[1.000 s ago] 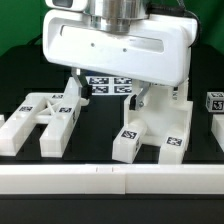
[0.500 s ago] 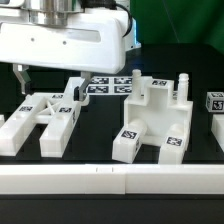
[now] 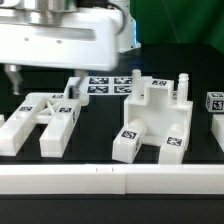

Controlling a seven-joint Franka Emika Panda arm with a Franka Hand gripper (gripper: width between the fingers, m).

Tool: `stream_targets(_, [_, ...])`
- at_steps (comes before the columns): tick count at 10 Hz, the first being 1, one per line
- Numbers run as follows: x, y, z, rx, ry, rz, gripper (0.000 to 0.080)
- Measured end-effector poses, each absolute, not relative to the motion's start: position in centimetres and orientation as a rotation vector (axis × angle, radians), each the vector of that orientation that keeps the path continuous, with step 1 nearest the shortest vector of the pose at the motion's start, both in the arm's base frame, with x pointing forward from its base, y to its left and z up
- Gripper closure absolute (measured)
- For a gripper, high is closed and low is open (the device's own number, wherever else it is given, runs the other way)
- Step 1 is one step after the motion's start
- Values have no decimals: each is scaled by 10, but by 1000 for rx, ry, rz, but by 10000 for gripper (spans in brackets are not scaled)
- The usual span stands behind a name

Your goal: Assemble chair

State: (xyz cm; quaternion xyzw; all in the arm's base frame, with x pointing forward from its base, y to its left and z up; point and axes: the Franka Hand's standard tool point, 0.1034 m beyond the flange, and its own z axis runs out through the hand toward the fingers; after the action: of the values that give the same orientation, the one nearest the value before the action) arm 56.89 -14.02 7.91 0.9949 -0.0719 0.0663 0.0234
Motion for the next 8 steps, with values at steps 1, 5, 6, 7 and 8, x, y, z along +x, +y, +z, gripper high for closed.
stream_targets(1, [562,-148,79,3107,-267,184,150])
stream_targets(5, [559,-144,75,3131,-352,149,150])
stream_targets(6, [559,-144,74,3131,-352,148,150])
stream_targets(7, [559,-144,74,3131,-352,147,150])
stream_targets(8, [564,-144,72,3137,-315,140,150])
